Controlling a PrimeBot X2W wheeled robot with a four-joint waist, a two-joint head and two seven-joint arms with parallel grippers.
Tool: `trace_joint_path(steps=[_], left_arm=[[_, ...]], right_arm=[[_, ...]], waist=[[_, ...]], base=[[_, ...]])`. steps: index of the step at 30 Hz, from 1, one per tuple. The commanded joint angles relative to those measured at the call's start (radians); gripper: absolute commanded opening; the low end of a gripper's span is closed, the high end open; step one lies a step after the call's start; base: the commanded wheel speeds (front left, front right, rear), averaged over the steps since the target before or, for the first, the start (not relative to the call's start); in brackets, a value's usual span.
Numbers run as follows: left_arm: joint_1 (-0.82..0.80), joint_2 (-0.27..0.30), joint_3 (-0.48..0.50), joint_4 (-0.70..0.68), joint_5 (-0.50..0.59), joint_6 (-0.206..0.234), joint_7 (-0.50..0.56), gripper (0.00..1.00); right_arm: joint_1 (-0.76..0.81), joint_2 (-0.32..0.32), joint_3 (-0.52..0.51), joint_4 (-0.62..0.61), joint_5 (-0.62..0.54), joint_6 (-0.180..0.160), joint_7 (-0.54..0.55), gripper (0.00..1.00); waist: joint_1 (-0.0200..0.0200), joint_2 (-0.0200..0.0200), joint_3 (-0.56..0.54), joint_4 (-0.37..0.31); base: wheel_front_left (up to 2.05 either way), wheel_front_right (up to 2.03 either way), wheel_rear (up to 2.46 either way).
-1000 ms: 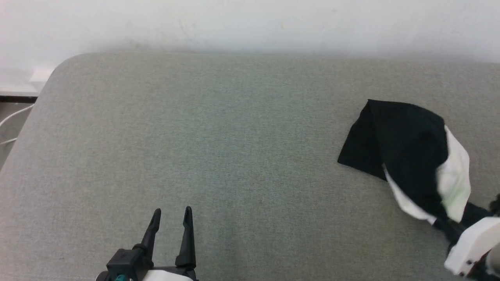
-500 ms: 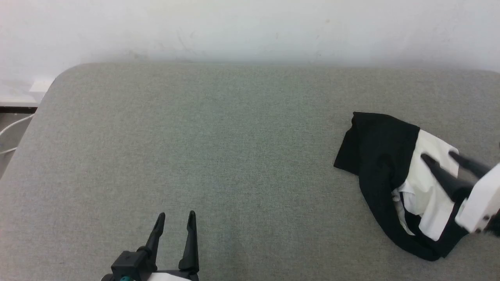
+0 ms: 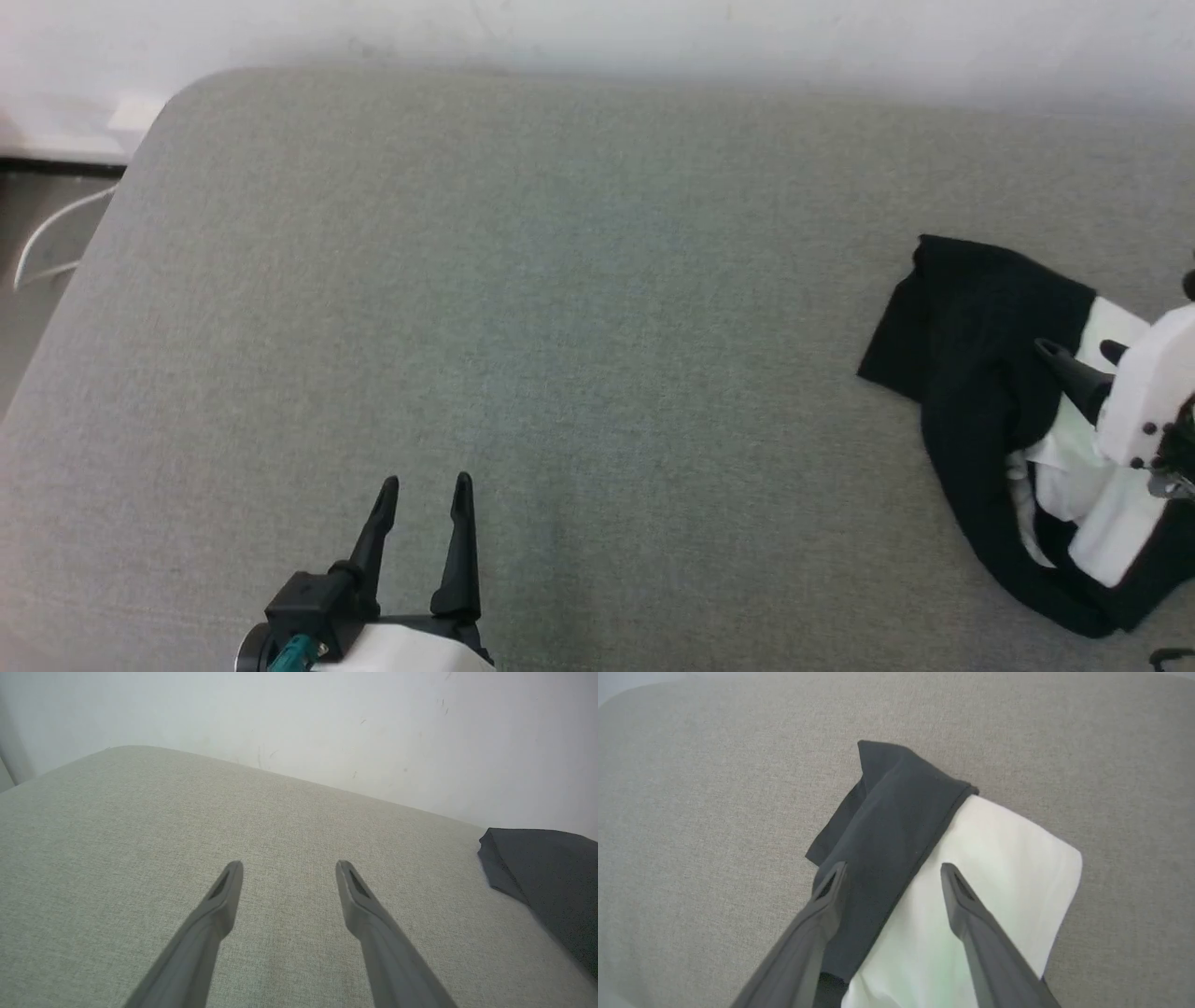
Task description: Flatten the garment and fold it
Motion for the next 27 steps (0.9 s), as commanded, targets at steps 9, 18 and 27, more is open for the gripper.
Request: trace_joint_path(steps=[9,18,27], left_arm=[[-0.052,-0.001,-0.021,0.0,-0.009,-0.002,-0.005,1.0],[-0.047,-0.001,-0.025,0.016,-0.021,0.012,-0.005,1.0],[-0.008,-0.001,-0.033,0.027,-0.031,0.02,-0.005,1.0]], right_arm=[[-0.103,0.034,0.023,0.17,-0.077,-0.001,-0.036,1.0],[-0.18,0.008,0.069,0.21,-0.095,-0.001,-0.111,0.0],[-0.299,-0.037,0.185,0.103,-0.026,-0.001,-0.115,0.0]], waist=[[-0.0001,0.0,0.095,0.088],[-0.0001,0.0,0.061,0.075],[-0.0001,0.0,-0.051,0.067]], base=[[0.0,0.0,0.0],[0.0,0.0,0.0],[0.0,0.0,0.0]])
